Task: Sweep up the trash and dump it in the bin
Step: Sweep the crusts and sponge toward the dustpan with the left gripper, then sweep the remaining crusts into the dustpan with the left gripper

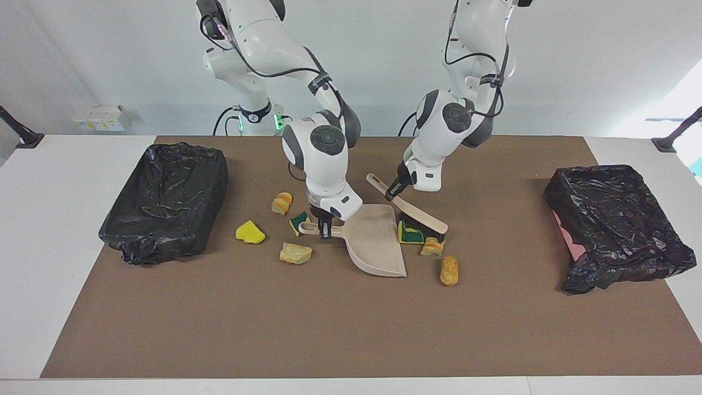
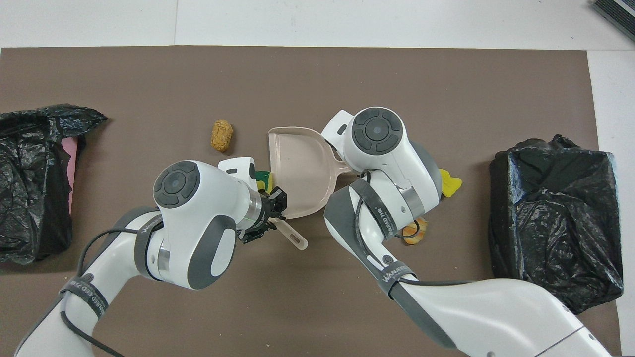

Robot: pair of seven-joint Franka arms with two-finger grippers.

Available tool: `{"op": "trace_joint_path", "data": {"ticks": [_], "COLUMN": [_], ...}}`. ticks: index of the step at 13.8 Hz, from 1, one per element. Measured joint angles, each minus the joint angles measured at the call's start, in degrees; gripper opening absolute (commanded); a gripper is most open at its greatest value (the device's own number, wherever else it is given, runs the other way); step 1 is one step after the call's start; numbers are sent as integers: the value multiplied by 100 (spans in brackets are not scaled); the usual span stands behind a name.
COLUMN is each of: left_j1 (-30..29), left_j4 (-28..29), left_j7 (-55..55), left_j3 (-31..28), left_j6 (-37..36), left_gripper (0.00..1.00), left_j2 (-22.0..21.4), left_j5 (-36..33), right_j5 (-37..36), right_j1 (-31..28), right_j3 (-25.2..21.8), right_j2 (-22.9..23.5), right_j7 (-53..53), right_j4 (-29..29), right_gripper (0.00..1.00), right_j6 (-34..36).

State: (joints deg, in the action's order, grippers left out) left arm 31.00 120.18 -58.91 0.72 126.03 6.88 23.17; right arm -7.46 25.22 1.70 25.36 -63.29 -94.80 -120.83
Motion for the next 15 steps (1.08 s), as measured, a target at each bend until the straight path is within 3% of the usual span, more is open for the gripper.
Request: {"op": "trace_joint_path", "data": {"ticks": [5,11,15], "left_j1": [-420,-1209,-1586], "left_j4": [-547,-612,-634], "left_j7": [972,2725,4216], "left_j3": [-79,-103,-112], "left_j6": [-1144,-1181,-950], "left_gripper": [0,0,0], "left_j2": [-19,43,336], "left_j5": [-686,-1297,-1915], "right_j5": [0,0,0], "right_j1": [-1,-1,-1], "right_j3": [0,0,0], "right_j2": [-2,-5,-6], "right_j7": [0,0,2], "right_j4": [-5,-8,-11], "right_gripper": [0,0,0], "right_j6": [0,0,0]}}
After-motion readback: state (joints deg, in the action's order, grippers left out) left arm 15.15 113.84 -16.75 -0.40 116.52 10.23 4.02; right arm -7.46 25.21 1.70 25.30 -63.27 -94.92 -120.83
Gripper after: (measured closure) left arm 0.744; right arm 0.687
